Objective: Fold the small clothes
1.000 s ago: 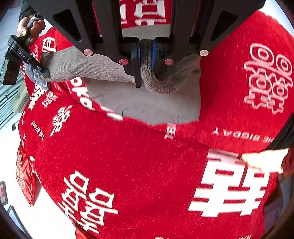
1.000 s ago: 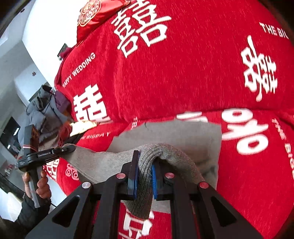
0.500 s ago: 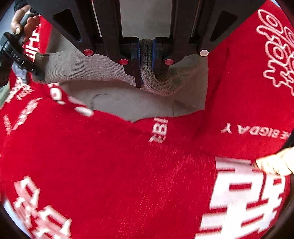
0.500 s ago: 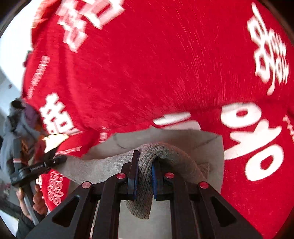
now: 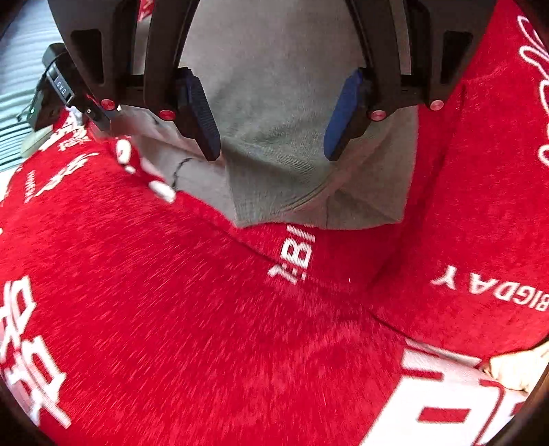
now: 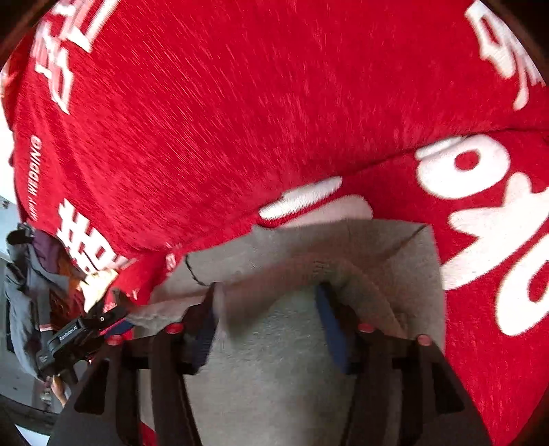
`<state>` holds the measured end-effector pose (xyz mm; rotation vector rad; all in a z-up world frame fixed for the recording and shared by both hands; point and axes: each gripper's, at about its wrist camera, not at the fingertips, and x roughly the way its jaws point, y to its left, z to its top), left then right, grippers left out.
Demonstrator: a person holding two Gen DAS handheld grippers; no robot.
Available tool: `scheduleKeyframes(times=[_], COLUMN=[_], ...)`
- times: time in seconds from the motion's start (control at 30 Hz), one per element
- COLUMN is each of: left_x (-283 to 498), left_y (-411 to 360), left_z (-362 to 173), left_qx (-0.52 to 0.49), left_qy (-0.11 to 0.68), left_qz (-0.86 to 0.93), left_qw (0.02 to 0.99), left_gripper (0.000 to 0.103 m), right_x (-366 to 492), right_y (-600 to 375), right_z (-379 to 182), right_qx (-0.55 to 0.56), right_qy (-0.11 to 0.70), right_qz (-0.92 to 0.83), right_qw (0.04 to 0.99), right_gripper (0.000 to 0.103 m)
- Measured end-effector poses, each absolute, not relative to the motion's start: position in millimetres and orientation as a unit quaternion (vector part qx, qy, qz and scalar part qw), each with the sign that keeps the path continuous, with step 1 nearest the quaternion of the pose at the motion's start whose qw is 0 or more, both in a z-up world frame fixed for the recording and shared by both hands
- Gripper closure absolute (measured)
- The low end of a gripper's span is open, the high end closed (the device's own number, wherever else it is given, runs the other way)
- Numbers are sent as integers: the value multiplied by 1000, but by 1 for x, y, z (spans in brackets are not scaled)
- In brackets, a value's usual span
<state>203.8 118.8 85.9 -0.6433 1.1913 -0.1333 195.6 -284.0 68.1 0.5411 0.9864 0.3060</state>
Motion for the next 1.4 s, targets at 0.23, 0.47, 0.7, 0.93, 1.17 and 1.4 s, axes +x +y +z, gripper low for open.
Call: scheduleKeyframes(times=[0.23, 0.47, 0.7, 0.93, 1.17, 1.4], left_x=[175, 216, 237, 228, 174, 156], left_y=[115, 42, 49, 84, 40, 22], left_z=[101, 68, 43, 50, 95, 58], left_qx=[-244, -132, -109, -107, -85, -20], left_qy=[538, 576, 575, 568, 525, 551], left_qz=[-48, -40, -27, -22, -37, -9], left_qw=[806, 806, 811, 816, 846, 834], left_gripper=[39, 39, 39, 39, 39, 31], right_x=[168, 200, 224, 218, 167, 154], right_y=[-273, -191, -219, -276, -207, -166], right_z=[85, 53, 16, 25, 57, 25], right_qx=[173, -2, -18, 77, 42, -75], right_qy=[441, 489, 518, 514, 488, 503], right_qz=[134, 127, 88, 88, 92, 109], right_qw=[871, 863, 851, 850, 867, 854], right_gripper=[29, 29, 29, 29, 20, 20])
